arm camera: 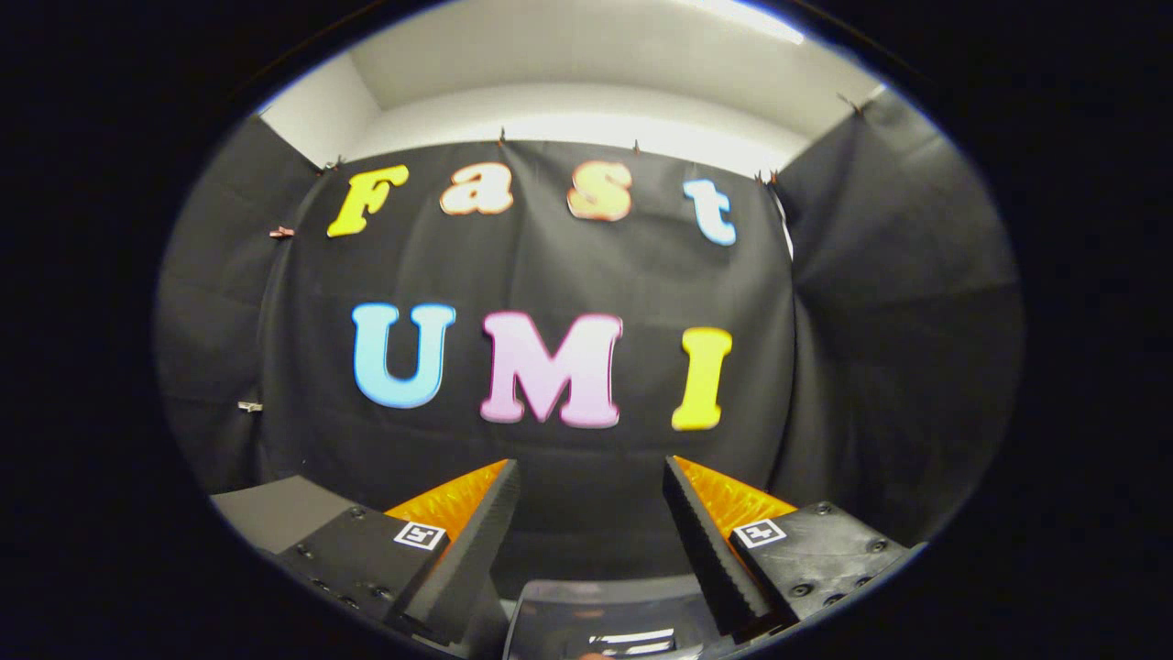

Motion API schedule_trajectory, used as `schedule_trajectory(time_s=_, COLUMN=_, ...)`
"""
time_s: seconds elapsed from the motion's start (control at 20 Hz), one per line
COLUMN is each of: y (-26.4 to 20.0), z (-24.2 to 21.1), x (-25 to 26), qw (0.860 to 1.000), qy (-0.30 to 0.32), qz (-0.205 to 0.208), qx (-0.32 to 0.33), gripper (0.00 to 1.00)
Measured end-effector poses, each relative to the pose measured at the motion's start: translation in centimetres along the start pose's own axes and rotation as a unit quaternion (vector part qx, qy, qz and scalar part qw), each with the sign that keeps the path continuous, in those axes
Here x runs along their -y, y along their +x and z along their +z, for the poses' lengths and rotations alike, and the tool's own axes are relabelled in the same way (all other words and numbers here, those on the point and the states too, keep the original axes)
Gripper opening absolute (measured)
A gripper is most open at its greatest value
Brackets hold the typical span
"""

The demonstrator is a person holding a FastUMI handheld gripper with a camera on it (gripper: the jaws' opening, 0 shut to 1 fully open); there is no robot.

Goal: Put the clothes into the washing machine and then close the washing machine lid.

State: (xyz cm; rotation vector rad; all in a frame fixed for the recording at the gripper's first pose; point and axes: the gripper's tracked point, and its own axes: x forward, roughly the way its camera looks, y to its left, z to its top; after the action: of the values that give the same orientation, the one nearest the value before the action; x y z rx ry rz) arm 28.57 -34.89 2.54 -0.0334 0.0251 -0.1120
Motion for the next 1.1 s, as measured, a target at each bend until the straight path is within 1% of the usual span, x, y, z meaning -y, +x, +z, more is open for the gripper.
schedule_trajectory(time_s=0.05, y=-0.6, z=0.2, x=-0.3, qw=1.0, qy=0.001, qz=-0.003, qx=-0.005, gripper=0.98)
schedule_trajectory(time_s=0.15, y=-1.2, z=0.1, x=-1.2, qw=0.999, qy=0.028, qz=-0.008, qx=-0.034, gripper=0.98)
schedule_trajectory(time_s=0.3, y=-1.4, z=0.8, x=-1.3, qw=0.998, qy=0.053, qz=-0.025, qx=-0.025, gripper=0.98)
schedule_trajectory(time_s=0.35, y=-1.7, z=1.1, x=-1.6, qw=0.998, qy=0.056, qz=-0.023, qx=-0.02, gripper=0.98)
schedule_trajectory(time_s=0.55, y=-2.4, z=0.1, x=-3.8, qw=0.999, qy=0.027, qz=0.005, qx=-0.03, gripper=0.98)
schedule_trajectory(time_s=0.7, y=-2.0, z=0.5, x=-4.8, qw=0.999, qy=0.007, qz=0.024, qx=-0.027, gripper=0.98)
schedule_trajectory(time_s=0.85, y=-1.4, z=0.8, x=-5.9, qw=0.999, qy=0.022, qz=0.037, qx=-0.031, gripper=0.98)
schedule_trajectory(time_s=1.1, y=-0.3, z=0.3, x=-6.1, qw=0.998, qy=0.019, qz=0.039, qx=-0.039, gripper=0.98)
